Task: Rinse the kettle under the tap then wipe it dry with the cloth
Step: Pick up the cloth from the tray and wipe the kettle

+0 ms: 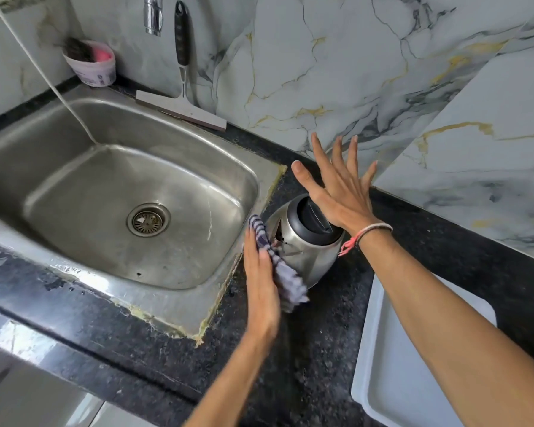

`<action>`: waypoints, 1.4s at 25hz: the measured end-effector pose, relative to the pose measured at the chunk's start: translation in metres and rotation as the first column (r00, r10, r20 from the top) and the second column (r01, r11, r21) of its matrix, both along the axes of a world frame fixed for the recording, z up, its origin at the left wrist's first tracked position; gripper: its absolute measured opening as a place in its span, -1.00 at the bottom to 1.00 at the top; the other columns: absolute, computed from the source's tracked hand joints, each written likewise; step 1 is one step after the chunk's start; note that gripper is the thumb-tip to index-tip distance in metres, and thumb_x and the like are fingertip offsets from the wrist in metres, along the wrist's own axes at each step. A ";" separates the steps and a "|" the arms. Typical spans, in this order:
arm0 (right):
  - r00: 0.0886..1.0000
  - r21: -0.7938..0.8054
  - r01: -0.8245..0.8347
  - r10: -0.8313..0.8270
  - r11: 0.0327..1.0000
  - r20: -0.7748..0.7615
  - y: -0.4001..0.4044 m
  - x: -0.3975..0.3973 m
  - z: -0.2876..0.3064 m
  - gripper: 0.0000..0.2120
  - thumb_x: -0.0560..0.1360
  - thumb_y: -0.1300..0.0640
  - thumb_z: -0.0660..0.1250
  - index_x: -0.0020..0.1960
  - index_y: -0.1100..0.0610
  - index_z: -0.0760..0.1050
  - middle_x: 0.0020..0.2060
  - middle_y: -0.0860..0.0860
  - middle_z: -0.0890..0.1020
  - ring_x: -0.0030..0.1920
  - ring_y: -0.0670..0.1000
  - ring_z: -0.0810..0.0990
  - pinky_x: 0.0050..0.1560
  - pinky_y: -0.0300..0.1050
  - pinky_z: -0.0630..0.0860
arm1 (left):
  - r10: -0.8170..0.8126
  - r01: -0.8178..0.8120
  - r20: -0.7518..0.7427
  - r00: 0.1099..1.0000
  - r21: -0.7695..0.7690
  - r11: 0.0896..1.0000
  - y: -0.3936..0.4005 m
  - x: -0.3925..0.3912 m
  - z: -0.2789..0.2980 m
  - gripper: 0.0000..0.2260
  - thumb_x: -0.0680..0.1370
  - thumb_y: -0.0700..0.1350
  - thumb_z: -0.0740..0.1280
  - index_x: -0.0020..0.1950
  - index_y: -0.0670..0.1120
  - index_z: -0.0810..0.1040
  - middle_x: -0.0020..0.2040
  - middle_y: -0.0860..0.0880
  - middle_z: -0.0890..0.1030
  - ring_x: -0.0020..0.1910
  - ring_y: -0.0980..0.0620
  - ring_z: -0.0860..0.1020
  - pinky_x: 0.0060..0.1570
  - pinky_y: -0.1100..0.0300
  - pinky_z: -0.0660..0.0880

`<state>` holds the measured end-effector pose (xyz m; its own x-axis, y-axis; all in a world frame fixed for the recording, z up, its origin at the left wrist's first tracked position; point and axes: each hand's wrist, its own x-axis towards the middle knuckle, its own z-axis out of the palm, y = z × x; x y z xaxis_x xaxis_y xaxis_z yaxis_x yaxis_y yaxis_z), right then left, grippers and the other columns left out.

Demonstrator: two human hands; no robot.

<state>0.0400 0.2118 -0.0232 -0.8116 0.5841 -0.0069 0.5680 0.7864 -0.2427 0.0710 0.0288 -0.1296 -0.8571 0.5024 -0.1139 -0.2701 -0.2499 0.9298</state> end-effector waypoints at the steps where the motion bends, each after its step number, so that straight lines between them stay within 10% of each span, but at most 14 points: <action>1: 1.000 0.006 0.001 -0.001 1.000 0.023 0.000 0.000 0.001 -0.14 0.50 -0.59 -0.20 0.70 -0.25 -0.20 0.73 0.15 -0.12 0.69 0.17 -0.38 0.50 0.53 -0.42 | 0.035 -0.036 -0.039 0.999 -0.017 0.999 -0.001 0.020 0.008 -0.47 0.71 0.17 0.02 0.68 0.11 0.08 0.67 0.24 0.12 0.61 0.33 0.11 0.62 0.27 0.07; 3: 0.998 0.020 0.003 -0.004 1.000 0.058 0.000 0.000 0.002 -0.16 0.52 -0.58 -0.18 0.70 -0.24 -0.18 0.72 0.16 -0.12 0.69 0.17 -0.36 0.49 0.54 -0.42 | 0.104 -0.110 -0.139 0.985 -0.039 0.993 0.004 0.035 0.027 -0.48 0.72 0.14 0.01 0.68 0.10 0.06 0.68 0.23 0.09 0.65 0.27 0.03 0.61 0.31 0.00; 8: 0.994 0.014 0.052 -0.053 0.999 0.091 -0.001 -0.003 0.002 -0.12 0.48 -0.60 -0.21 0.70 -0.24 -0.15 0.73 0.17 -0.06 0.71 0.20 -0.29 0.51 0.53 -0.39 | -0.015 -0.019 -0.228 0.974 -0.148 0.989 0.024 -0.054 0.052 -0.53 0.76 0.12 -0.04 0.39 0.02 0.59 0.32 0.04 0.67 0.33 0.20 0.59 0.39 0.16 0.45; 12: 0.980 -0.013 0.144 -0.141 0.989 0.141 -0.002 -0.006 0.002 -0.07 0.45 -0.63 -0.26 0.71 -0.21 -0.09 0.72 0.21 -0.02 0.71 0.28 -0.23 0.56 0.50 -0.31 | -0.252 0.246 -0.035 0.967 -0.118 0.962 0.029 -0.098 0.043 -0.51 0.72 0.21 0.01 0.14 0.12 0.74 0.06 0.08 0.79 0.12 0.15 0.72 0.14 0.26 0.56; 21: 0.859 -0.112 0.507 -0.490 0.855 0.148 -0.019 0.010 0.005 -0.14 0.58 -0.50 -0.19 0.70 -0.02 0.14 0.65 0.34 0.18 0.65 0.42 0.11 0.54 0.34 0.17 | 0.254 -0.231 0.367 0.895 -0.106 0.967 0.002 -0.020 -0.008 -0.75 0.70 -0.14 0.28 0.34 -0.18 0.59 0.26 -0.07 0.65 0.17 0.02 0.63 0.29 0.10 0.52; 24: 0.749 -0.167 0.662 -0.636 0.730 0.187 -0.028 0.021 0.015 -0.18 0.63 -0.43 -0.15 0.70 0.05 0.15 0.65 0.38 0.15 0.63 0.44 0.15 0.52 0.38 0.20 | 0.082 -0.190 0.692 0.717 0.082 0.978 -0.018 -0.024 0.024 -0.78 0.69 0.01 0.22 0.05 -0.10 0.58 0.07 -0.09 0.62 -0.08 0.01 0.59 0.00 0.04 0.54; 27: 0.684 -0.268 0.729 -0.681 0.629 0.263 -0.036 0.037 0.025 -0.18 0.66 -0.39 -0.11 0.72 0.12 -0.02 0.67 0.39 -0.06 0.66 0.48 -0.04 0.54 0.53 0.03 | -0.094 -0.121 0.700 0.708 0.251 0.960 -0.040 -0.033 0.073 -0.66 0.66 0.12 0.21 0.00 -0.10 0.62 -0.04 -0.09 0.67 -0.12 -0.06 0.65 -0.10 -0.02 0.54; 32: 0.812 -0.669 0.291 -0.546 0.684 -0.206 -0.040 0.093 0.050 -0.14 0.53 -0.57 -0.01 0.22 0.14 0.64 0.27 0.15 0.63 0.40 0.10 0.40 0.43 0.19 0.22 | -0.557 0.379 0.526 0.643 0.413 0.828 -0.041 -0.042 0.160 -0.45 0.58 0.23 0.29 0.10 -0.27 0.72 0.02 -0.22 0.76 -0.03 -0.15 0.74 0.10 0.01 0.65; 35: 0.777 -0.910 -0.071 -0.549 0.408 -0.307 -0.056 0.150 0.058 -0.08 0.35 -0.62 0.29 0.43 0.03 0.60 0.44 0.04 0.61 0.51 0.03 0.48 0.59 0.17 0.26 | -0.731 0.606 0.477 0.488 0.418 0.677 -0.018 -0.018 0.187 -0.35 0.57 0.30 0.29 0.12 -0.31 0.71 0.04 -0.28 0.75 -0.03 -0.20 0.75 0.03 -0.01 0.68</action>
